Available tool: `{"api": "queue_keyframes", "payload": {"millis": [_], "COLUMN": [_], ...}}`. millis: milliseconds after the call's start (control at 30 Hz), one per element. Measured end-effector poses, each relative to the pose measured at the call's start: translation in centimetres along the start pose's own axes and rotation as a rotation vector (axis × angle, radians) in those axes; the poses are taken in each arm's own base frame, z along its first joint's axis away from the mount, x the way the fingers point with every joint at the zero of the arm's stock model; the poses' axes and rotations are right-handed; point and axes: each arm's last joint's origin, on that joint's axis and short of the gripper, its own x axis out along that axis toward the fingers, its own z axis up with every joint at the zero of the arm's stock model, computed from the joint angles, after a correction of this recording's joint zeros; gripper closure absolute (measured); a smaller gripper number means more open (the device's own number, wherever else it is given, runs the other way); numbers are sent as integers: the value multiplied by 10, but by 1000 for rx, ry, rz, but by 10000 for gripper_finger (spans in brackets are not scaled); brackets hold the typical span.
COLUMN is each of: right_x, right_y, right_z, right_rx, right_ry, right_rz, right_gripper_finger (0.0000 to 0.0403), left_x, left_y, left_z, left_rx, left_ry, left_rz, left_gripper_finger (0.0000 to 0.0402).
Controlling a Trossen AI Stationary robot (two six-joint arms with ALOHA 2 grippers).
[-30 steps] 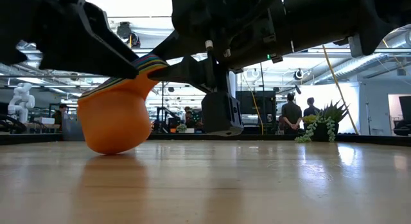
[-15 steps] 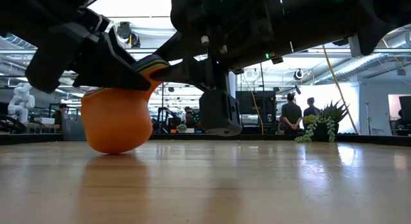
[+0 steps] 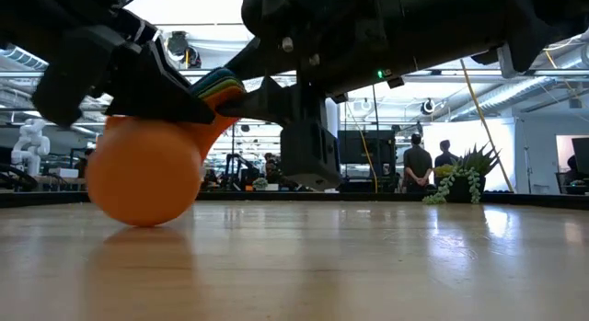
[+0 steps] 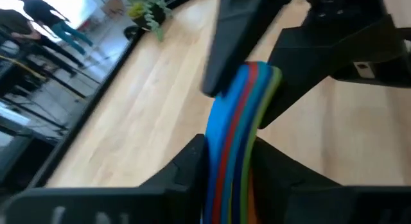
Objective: Nest measuring cups in basket
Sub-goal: Put the stacked measuring cups into the black bin
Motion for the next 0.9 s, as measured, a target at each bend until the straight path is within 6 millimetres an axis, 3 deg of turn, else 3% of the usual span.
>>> {"api": "queue_keyframes", "payload": {"millis": [267,900], "right_x": [1,2], "right_y": [-1,-1], "right_z": [-1,-1], "right_rx": [-53,-41], "right_ry": [1,-22], "right_rz": [-8,6], "right_gripper_finger": [228,245], "left_x": [0,-2], "left_y": [-1,-4], "left_z": [1,0], "left_rx": [-13,59], "left_ry": [6,8], "left_rz": [-35,-72], "left_gripper_finger": [315,315]}}
